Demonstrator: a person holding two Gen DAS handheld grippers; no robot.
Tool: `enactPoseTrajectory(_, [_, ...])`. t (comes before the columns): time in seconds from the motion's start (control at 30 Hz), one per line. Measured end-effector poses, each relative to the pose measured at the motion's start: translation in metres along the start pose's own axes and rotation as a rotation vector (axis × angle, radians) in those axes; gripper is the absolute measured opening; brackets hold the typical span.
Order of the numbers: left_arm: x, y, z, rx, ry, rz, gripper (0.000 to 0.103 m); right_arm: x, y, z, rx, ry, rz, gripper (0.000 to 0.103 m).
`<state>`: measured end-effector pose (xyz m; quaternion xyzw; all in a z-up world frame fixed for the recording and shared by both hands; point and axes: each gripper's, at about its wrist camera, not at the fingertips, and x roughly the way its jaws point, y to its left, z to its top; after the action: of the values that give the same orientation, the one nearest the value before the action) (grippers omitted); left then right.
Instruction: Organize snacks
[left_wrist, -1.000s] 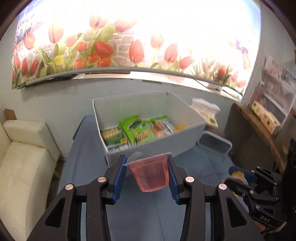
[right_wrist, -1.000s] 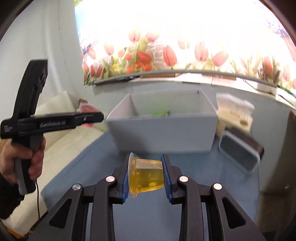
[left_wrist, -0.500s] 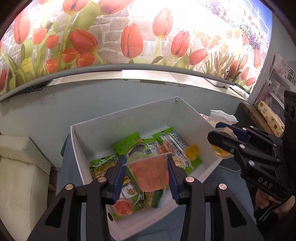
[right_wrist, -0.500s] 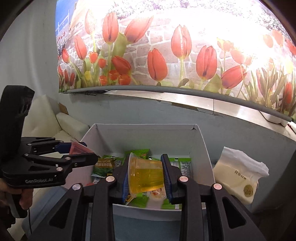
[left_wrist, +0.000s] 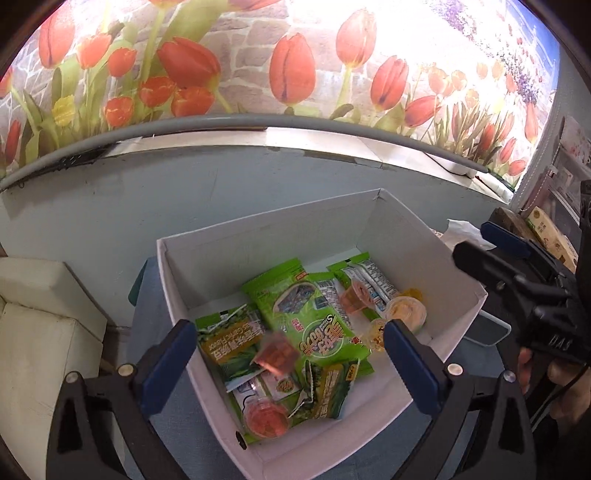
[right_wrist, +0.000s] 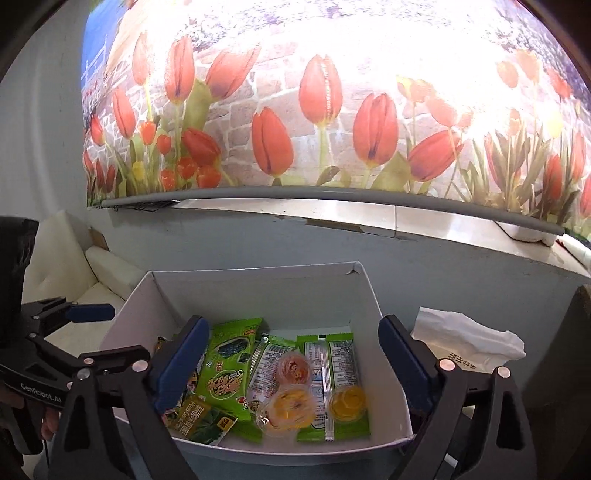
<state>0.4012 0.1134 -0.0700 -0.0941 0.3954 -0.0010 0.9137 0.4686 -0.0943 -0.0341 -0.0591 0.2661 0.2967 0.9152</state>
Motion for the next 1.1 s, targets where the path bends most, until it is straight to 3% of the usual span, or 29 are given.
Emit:
enactPoseTrajectory(0.2, [-0.029, -0.012, -0.007, 0.059, -0.133, 0.132, 0.103, -0.017, -0.003, 0.002, 0.001, -0.033, -0.091, 0.103])
enactPoseTrajectory(0.3, [-0.045, -0.016, -0.009, 0.028, -0.159, 0.097, 0.103, -0.028, 0.003, -0.001, -0.006, -0.052, -0.142, 0.103])
enactPoseTrajectory(0.43, [-0.066, -0.023, -0.015, -0.004, -0.180, 0.112, 0.103, -0.052, 0.010, -0.012, 0.015, -0.075, -0.180, 0.103])
enactPoseTrajectory(0.57, [-0.103, -0.037, -0.033, 0.017, -0.276, 0.105, 0.103, -0.083, 0.020, -0.024, 0.016, -0.098, -0.277, 0.103])
enactPoseTrajectory(0.67, [-0.130, -0.047, -0.048, 0.030, -0.327, 0.091, 0.103, -0.116, 0.033, -0.035, 0.024, -0.113, -0.267, 0.103])
enactPoseTrajectory(0.8, [-0.166, -0.060, -0.076, -0.001, -0.361, 0.165, 0.103, -0.154, 0.050, -0.053, 0.020, -0.121, -0.231, 0.103])
enactPoseTrajectory(0.97, [-0.196, -0.076, -0.117, 0.025, -0.341, 0.175, 0.103, -0.209, 0.071, -0.083, 0.035, -0.118, -0.211, 0.103])
enactPoseTrajectory(1.1, [-0.215, -0.082, -0.150, -0.019, -0.290, 0.122, 0.103, -0.245, 0.082, -0.114, 0.053, -0.097, -0.202, 0.103])
